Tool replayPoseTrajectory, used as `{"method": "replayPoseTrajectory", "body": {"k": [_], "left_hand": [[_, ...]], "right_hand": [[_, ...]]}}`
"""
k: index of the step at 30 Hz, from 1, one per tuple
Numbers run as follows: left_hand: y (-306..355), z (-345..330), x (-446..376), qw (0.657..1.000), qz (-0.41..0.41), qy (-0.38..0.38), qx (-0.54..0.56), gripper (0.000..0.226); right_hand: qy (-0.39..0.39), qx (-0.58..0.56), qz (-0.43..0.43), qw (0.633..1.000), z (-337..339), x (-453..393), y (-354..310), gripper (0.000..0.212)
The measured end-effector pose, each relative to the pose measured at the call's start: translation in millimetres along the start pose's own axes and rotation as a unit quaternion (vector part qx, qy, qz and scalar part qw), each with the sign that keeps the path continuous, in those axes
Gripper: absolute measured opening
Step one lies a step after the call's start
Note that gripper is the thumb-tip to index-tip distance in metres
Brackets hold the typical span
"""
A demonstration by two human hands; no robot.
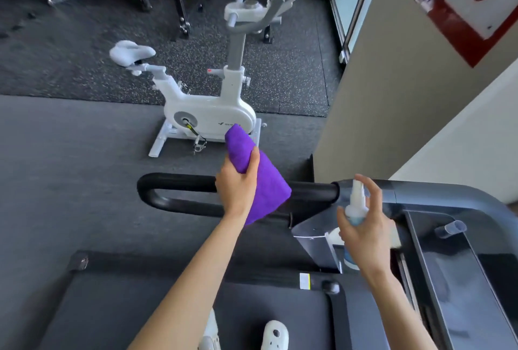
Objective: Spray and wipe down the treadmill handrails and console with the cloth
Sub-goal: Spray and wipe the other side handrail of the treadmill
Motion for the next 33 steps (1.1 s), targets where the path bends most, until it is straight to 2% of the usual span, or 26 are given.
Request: {"method": "replayPoseTrajectory", "body": {"k": [2, 4, 6, 8, 9, 11, 14, 18, 21, 25, 28, 30, 33], "left_hand": [[10.9, 3.5, -27.7, 0.990, -0.088, 0.009, -0.113, 0.040], [4.8, -12.8, -43.5, 0.966, -0.109, -0.088, -0.215, 0.049], [-13.0, -38.9, -37.9, 0.905, -0.131, -0.200, -0.351, 0.058], [-25.7, -55.5, -25.9, 0.847, -0.207, -0.192, -0.450, 0.061], [-26.6, -58.8, -23.1, 0.842, -0.234, -0.167, -0.456, 0.057], [-27.7, -64.7, -25.4, 0.849, -0.254, -0.156, -0.437, 0.051], [-23.3, -80.2, -25.3, 0.847, -0.261, -0.195, -0.419, 0.049], [1.1, -119.7, 4.1, 0.836, -0.301, -0.231, -0.397, 0.045], [11.5, -135.2, 24.5, 0.829, -0.324, -0.221, -0.398, 0.045], [-3.6, -106.0, 17.5, 0.831, -0.358, -0.208, -0.371, 0.056], [-16.3, -77.0, 9.5, 0.831, -0.378, -0.170, -0.372, 0.065], [-15.5, -74.1, 9.5, 0.840, -0.368, -0.151, -0.368, 0.065], [-8.3, -84.8, 7.4, 0.867, -0.307, -0.150, -0.362, 0.055]], "right_hand": [[-0.010, -0.013, 0.008, 1.000, -9.6, 0.6, -4.5, 0.065], [-0.013, -0.015, 0.010, 1.000, -15.9, 1.3, -7.7, 0.064], [-0.009, -0.013, 0.010, 1.000, -17.4, 2.1, -7.8, 0.063], [-0.002, -0.011, 0.001, 1.000, -15.5, 3.4, -4.3, 0.064], [0.005, -0.008, -0.006, 1.000, -13.6, 3.9, -1.6, 0.065], [0.025, 0.000, -0.020, 0.999, -8.6, 4.3, 5.6, 0.065], [0.052, 0.002, -0.035, 0.998, 0.8, 4.3, 14.8, 0.065], [0.061, 0.005, -0.062, 0.996, 11.4, 0.3, 22.3, 0.065], [0.058, 0.013, -0.071, 0.996, 18.9, -4.8, 25.7, 0.064], [0.055, 0.029, -0.077, 0.995, 32.9, -10.5, 28.8, 0.064], [0.072, 0.042, -0.093, 0.992, 48.6, -13.0, 33.5, 0.063], [0.089, 0.066, -0.102, 0.989, 61.7, -14.1, 35.5, 0.064], [0.111, 0.132, -0.102, 0.980, 82.1, -13.7, 33.7, 0.064]]}}
Point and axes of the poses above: each hand's wrist, its own x-axis away from the middle knuckle, its own z-axis out of the back of the hand, y = z × x, the point moved 4 cm from there along -x, towards the middle knuckle, and after that the axes turned 6 degrees about -x, right-handed, at the moved point
